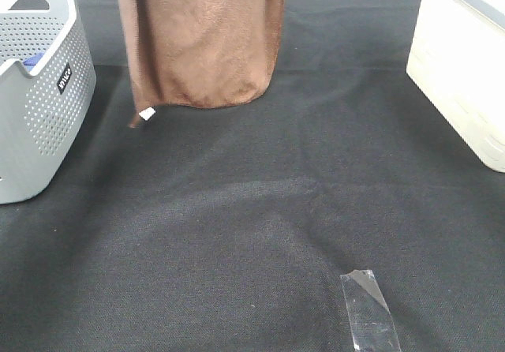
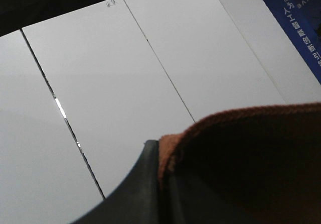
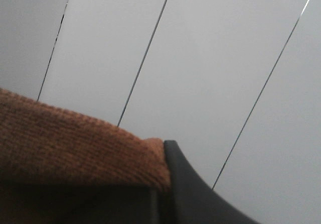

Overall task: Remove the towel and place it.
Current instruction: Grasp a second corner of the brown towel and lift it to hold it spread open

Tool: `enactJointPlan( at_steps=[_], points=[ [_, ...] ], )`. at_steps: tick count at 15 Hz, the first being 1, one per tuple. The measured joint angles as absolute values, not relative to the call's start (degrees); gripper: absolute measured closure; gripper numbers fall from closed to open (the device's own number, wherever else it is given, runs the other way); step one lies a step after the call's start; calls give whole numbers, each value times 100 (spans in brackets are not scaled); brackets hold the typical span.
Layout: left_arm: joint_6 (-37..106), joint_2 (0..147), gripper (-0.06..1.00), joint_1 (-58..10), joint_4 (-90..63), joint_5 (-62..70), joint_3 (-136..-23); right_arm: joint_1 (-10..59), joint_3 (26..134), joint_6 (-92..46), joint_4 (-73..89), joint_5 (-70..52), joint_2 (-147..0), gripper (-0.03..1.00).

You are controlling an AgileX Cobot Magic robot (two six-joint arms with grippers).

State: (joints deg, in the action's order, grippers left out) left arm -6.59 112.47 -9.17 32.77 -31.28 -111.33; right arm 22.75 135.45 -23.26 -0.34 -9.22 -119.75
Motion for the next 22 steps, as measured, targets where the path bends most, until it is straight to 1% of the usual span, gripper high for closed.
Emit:
enactJointPlan(
  at_steps=[2, 4, 5, 9, 11, 14, 19, 21, 22],
  points=[
    [-544, 11608, 94, -882, 3065, -3151, -11476, 2275, 13545, -2326, -69, -338, -12141, 96],
    [-327, 12032, 94, -865, 2899, -3163, -12130, 2275, 13545, -2326, -69, 120, -12313, 96],
    [-321, 12158, 94, -865, 2865, -3163, -12301, 2269, 13545, -2326, -69, 189, -12347, 96],
    [-367, 13235, 94, -865, 2722, -2968, -14026, 1994, 13545, -2343, -69, 516, -12542, 96],
    [-539, 13659, 94, -865, 2722, -2779, -14524, 1879, 13545, -2343, -52, 682, -12565, 96],
    [-647, 13854, 94, -865, 2739, -2636, -14605, 1874, 13545, -2343, -40, 773, -12599, 96],
    [-917, 13854, 94, -865, 3019, -2332, -14633, 1874, 13545, -2343, 0, 556, -12622, 96],
    [-1650, 13854, 94, -888, 3380, -1765, -14633, 1874, 13545, -2326, 52, 166, -12622, 96],
    [-2114, 13854, 94, -968, 3713, -1192, -14633, 1874, 13545, -2315, 138, -183, -12622, 96]
  ],
)
